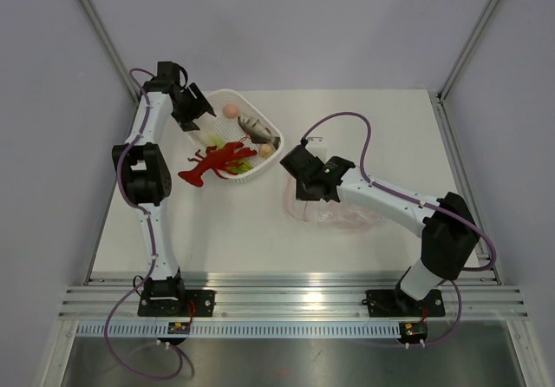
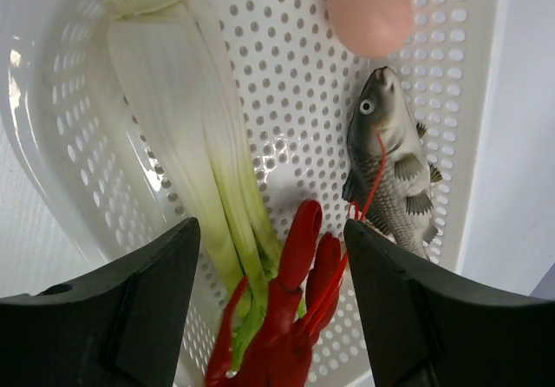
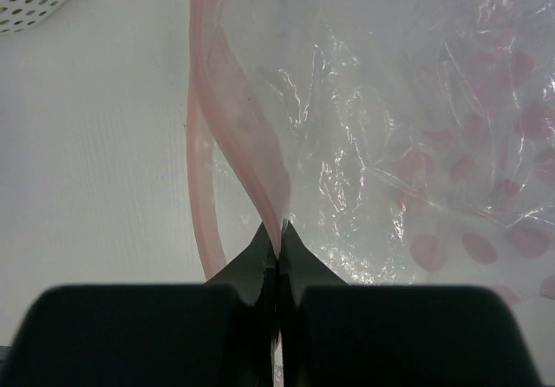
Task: Place the food in the zip-top bag and seal the zipper
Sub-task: Adjust the fake lobster in the bin.
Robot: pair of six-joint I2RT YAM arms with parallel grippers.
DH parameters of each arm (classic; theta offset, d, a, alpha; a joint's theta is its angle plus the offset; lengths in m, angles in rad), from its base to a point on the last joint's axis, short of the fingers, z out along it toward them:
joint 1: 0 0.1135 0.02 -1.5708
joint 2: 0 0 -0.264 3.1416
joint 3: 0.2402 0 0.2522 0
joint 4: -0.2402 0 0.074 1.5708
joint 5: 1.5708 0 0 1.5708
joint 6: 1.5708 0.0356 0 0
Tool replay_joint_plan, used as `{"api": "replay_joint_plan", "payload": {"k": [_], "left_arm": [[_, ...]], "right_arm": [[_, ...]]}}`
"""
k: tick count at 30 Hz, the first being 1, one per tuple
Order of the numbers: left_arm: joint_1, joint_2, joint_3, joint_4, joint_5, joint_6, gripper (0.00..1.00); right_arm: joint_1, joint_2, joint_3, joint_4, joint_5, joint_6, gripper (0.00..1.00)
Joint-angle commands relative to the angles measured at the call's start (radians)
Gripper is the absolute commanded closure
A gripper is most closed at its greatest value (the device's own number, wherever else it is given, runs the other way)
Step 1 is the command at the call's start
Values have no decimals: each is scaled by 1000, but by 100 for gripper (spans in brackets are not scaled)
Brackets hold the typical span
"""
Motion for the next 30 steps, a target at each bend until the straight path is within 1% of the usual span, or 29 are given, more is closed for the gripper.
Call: {"api": "replay_joint_plan", "payload": {"k": [1,6,7,9,10,11,13,14,16,17,19,20,21,22,23,24,26,27,28,30], "left_arm": [[8,-105,8,81,-11,22,29],[5,-205,-44,93,-54,42,29],[0,-260,-78,98,-69,49,29],[-3,-318,-125,105,-126,59,29],[-3,-387,-174,109,-146,59,29],[-4,-418,-196,107,-197,59,28],[-4,-496,-260,110,-235,51,27],[-9,-576,-329,116,-297,43,25],[-18,-650,-411,125,-356,33,23],[-20,-732,-499,127,-367,11,22],[-29,-815,-588,153,-370,-12,22],[-35,-895,-689,167,-370,-32,22],[-33,-940,-733,190,-370,-39,21],[-79,-975,-783,196,-385,-50,21],[-96,-1009,-825,204,-390,-73,16],[-131,-1068,-900,204,-394,-85,12],[-160,-1116,-960,199,-407,-133,10],[-196,-1153,-1021,198,-408,-148,10],[-213,-1174,-1050,194,-425,-194,10],[-239,-1216,-1125,228,-437,-246,9]], "right_arm": [[14,-9,12,17,8,19,100],[14,3,28,15,7,14,100],[16,8,32,14,7,12,100],[17,17,35,15,2,11,100],[17,19,40,15,2,9,100],[17,23,42,17,1,9,100],[22,28,43,23,-4,6,100],[22,29,45,26,-8,6,100],[23,36,48,35,-13,2,100],[23,40,49,37,-16,-3,100],[26,45,52,42,-19,-6,100],[26,48,52,43,-22,-9,100],[28,48,54,49,-24,-12,100],[28,48,54,49,-25,-12,100],[28,48,52,51,-25,-14,100],[28,48,49,55,-25,-18,100],[29,48,49,57,-27,-18,100],[32,45,46,57,-27,-17,100],[32,43,46,60,-27,-17,100],[37,40,43,61,-28,-14,100]]}}
